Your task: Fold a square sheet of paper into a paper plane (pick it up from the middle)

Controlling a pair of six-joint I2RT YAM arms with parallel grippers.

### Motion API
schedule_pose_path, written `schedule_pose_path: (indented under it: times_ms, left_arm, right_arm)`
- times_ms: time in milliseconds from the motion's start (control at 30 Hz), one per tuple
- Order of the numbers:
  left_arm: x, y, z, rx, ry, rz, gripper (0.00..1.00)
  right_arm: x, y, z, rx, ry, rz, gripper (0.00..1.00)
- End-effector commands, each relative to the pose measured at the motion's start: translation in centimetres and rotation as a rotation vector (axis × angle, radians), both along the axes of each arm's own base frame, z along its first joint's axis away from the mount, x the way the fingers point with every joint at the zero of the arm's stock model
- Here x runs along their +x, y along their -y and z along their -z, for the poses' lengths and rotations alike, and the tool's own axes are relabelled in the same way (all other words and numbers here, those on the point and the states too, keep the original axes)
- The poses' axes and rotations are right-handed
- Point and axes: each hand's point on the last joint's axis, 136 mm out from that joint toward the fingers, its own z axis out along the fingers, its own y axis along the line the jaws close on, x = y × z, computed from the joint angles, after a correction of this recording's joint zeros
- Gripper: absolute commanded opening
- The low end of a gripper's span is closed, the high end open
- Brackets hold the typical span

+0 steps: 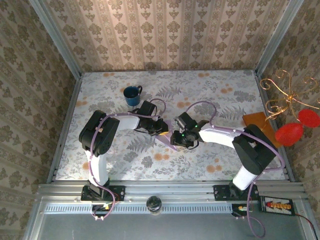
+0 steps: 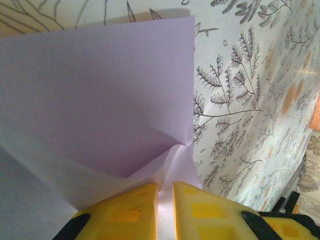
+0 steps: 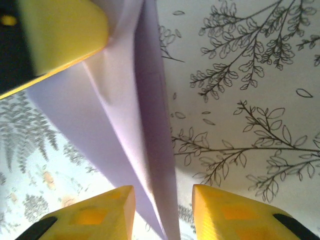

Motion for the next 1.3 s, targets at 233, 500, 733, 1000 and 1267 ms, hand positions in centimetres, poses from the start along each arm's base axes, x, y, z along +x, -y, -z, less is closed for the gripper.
schedule_pose_path:
  times_ms: [233,500,733,1000,1267]
  left_arm:
    - [-0.7,-0.5,0.3,0.020,-0.009,0.015,0.16]
    - [-0.7,-0.5,0.3,0.019,-0.010,0.016,0.16]
    - [-0.4,-0.1,-0.7,-0.001,0.007,0.017,0.16]
    - [-0.6,0.6,-1.7,-0.054,0.002,0.029,0.17]
    - [-0.6,0.6,-1.1,-0.054,-0.008,0.028,0.18]
  right_arm:
    - [-1.8,0.1,0.7,0.017,-0.055,-0.042,0.27]
    - [-2.0,-0.1,1.4,0.022,-0.074,-0.048,0.18]
    - [-2.3,0.0,2.1,0.021,-0.091,-0.046,0.14]
    - [-2.6,0.1,3.0,0.012,-0.115,-0.042,0.13]
    - [-2.8,0.4,3.6,0.002,-0.128,-0.033,0.13]
